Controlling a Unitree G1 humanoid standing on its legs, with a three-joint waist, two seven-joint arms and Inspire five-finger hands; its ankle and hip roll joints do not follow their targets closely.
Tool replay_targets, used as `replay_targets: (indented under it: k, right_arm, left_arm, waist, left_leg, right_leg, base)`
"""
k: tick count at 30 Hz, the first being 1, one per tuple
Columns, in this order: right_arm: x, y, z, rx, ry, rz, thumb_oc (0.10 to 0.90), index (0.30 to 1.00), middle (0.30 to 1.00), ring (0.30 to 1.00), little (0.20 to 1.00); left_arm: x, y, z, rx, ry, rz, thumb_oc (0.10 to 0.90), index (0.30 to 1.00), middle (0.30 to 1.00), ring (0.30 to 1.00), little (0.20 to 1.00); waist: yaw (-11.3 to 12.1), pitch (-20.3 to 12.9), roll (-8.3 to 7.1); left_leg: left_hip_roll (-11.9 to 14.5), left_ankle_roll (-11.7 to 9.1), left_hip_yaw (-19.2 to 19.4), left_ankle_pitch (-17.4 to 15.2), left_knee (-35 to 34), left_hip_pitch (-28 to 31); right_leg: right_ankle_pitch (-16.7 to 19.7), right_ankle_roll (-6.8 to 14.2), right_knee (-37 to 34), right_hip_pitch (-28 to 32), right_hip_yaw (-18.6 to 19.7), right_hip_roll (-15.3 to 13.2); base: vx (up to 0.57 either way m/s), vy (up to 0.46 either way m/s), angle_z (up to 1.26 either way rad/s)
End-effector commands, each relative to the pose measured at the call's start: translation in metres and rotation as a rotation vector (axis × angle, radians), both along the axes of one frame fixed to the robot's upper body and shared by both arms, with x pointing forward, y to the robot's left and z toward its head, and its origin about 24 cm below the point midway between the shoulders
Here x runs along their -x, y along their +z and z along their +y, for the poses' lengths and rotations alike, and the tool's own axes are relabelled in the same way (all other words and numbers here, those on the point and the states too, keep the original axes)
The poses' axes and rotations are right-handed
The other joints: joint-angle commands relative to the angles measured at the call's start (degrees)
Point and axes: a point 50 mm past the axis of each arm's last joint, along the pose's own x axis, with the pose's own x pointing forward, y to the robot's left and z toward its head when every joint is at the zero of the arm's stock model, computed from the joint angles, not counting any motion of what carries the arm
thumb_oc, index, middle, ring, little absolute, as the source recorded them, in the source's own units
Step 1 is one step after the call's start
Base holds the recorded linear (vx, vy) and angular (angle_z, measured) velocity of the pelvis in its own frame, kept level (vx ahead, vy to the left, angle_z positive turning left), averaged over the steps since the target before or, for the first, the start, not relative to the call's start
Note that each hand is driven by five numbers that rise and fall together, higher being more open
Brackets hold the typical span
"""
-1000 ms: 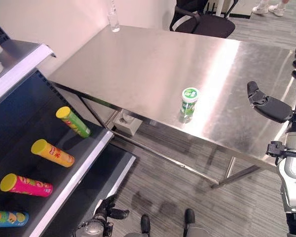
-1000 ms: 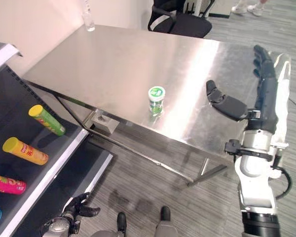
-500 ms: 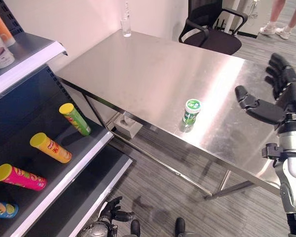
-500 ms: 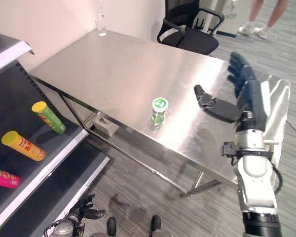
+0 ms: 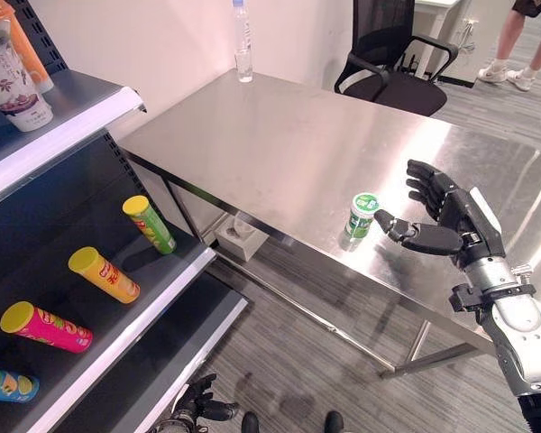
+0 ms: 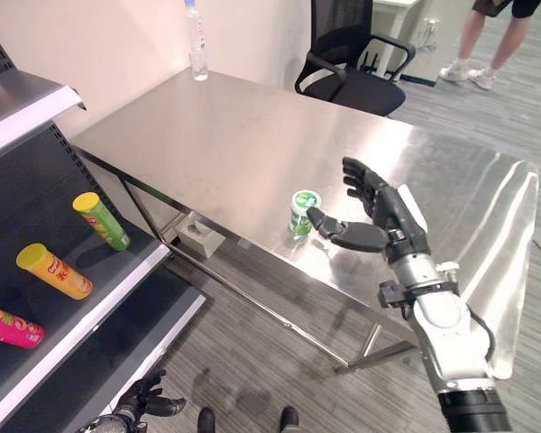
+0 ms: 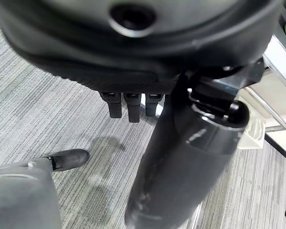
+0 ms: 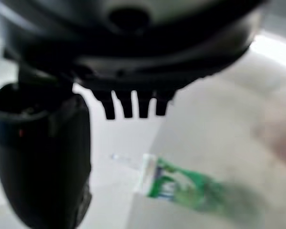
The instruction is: Put the goods on the table back onto the shelves and tidy them up.
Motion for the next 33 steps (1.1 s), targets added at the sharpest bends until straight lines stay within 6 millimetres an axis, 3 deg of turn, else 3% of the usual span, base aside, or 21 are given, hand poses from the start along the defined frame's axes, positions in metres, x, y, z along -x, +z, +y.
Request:
replay_targets:
  k: [1, 7, 16, 33]
  right_arm:
    - [-0.006, 0.054, 0.005, 0.118, 0.040, -0.222, 0.800, 0.900, 0.900, 0.900, 0.900]
    - [-0.012, 0.048, 0.005, 0.226, 0.023, -0.170, 0.800, 0.900, 0.900, 0.900, 0.900]
    - [-0.017, 0.036, 0.003, 0.248, 0.006, -0.110, 0.800, 0.900, 0.900, 0.900, 0.900]
    - [-0.034, 0.023, 0.007, 0.209, -0.059, -0.078, 0.800, 0.900, 0.900, 0.900, 0.900]
  left_arm:
    - [-0.028, 0.014, 0.014, -0.026, 0.001, -0.122, 0.800, 0.900, 0.900, 0.900, 0.900]
    - [-0.028, 0.014, 0.010, -0.014, -0.008, -0.128, 0.800, 0.900, 0.900, 0.900, 0.900]
    - [-0.021, 0.011, 0.011, -0.014, -0.009, -0.108, 0.800, 0.900, 0.900, 0.900, 0.900]
    - [-0.021, 0.012, 0.008, -0.014, 0.004, -0.112, 0.800, 0.900, 0.900, 0.900, 0.900]
  waist:
    - [2.27, -2.32, -2.97]
    - [2.27, -2.21, -2.09]
    - [2.87, -2.19, -1.45]
    - [4.44, -1.08, -1.66]
  left_leg:
    - [-0.77, -2.73, 2.80, -6.42, 0.36, 4.53]
    - [-0.62, -2.96, 3.01, -6.57, 0.68, 4.17]
    - [-0.40, -3.46, 3.12, -6.27, 0.69, 3.66]
    - [-0.56, -3.52, 2.20, -5.93, 0.54, 2.70]
  right_leg:
    - [-0.95, 7.63, -5.31, 3.34, 3.23, -2.78]
    - [-0.67, 7.84, -6.12, 3.63, 2.46, -3.23]
    - [-0.50, 7.84, -6.70, 3.96, 1.45, -3.49]
    - [-0.09, 7.97, -7.01, 3.71, 0.46, -4.32]
  base:
    - [0.00, 0.000, 0.00]
    - [0.00, 0.000, 0.00]
    - [0.02, -0.015, 0.06]
    - [0.01, -0.006, 0.04]
